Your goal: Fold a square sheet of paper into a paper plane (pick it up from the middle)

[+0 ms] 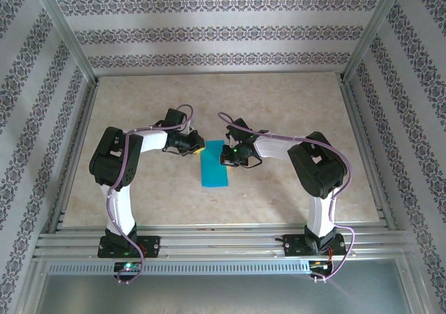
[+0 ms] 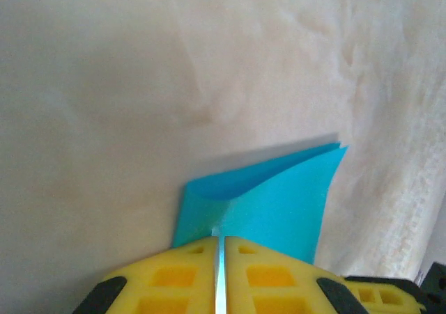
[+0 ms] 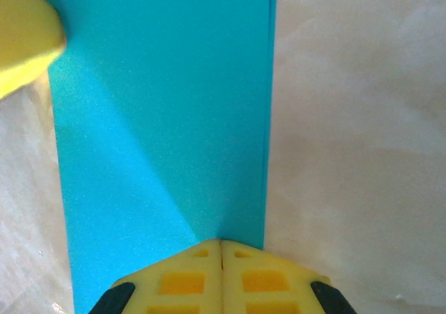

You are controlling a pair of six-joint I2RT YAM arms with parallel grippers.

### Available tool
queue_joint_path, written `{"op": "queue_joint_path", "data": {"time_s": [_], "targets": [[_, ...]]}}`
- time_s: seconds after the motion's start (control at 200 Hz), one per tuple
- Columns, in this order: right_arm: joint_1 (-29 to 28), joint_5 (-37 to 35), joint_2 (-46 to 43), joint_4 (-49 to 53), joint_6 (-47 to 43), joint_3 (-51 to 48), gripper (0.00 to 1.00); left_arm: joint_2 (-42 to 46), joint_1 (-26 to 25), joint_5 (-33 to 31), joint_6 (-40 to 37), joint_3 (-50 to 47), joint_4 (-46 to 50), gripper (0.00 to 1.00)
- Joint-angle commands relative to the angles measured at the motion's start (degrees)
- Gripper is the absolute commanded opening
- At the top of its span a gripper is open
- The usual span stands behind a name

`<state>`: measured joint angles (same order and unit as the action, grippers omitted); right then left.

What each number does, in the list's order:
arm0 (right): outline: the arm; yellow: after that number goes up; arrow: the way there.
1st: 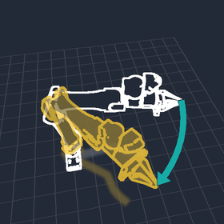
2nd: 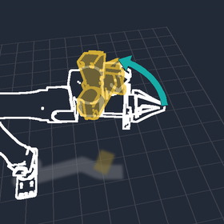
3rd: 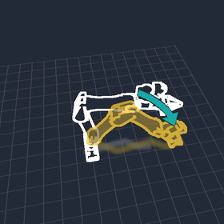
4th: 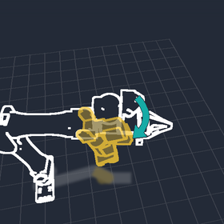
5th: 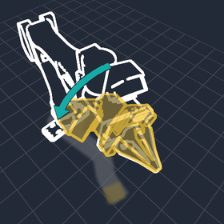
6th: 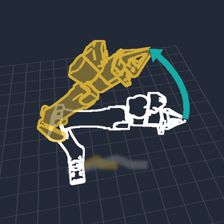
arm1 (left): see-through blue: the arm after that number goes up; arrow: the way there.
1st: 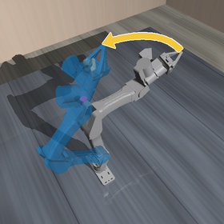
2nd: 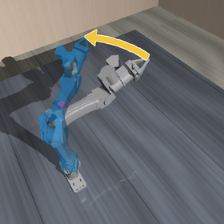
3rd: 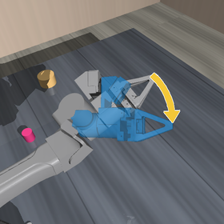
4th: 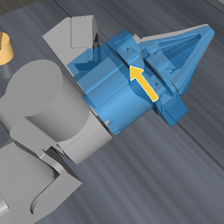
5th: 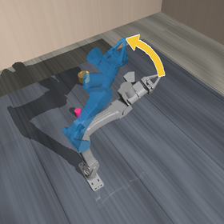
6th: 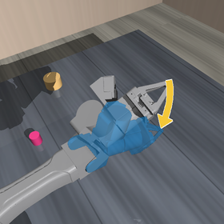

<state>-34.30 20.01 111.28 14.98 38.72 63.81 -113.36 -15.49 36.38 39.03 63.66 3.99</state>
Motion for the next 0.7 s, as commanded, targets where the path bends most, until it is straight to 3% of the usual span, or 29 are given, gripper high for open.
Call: {"op": "queue_joint_path", "data": {"time_s": [0.0, 0.3, 0.455, 0.695], "targets": [[1.3, -16.7, 8.2, 16.9, -1.5, -7.3, 0.07, -2.0, 2.9, -7.1, -2.6, 2.6, 2.4, 0.13], [1.3, -16.6, 8.2, 16.9, -1.5, -7.2, 0.07, -0.6, 3.4, -6.8, -6.8, 8.8, 8.3, 0.13], [1.3, -16.3, 8.2, 16.8, -1.5, -7.1, 0.07, 3.8, 1.6, -3.0, -4.2, 4.8, 6.1, 0.13], [1.3, -15.8, 8.8, 16.7, -1.5, -6.7, 0.07, 6.2, -3.6, -2.4, -1.5, 0.2, 6.7, 0.13]]}}
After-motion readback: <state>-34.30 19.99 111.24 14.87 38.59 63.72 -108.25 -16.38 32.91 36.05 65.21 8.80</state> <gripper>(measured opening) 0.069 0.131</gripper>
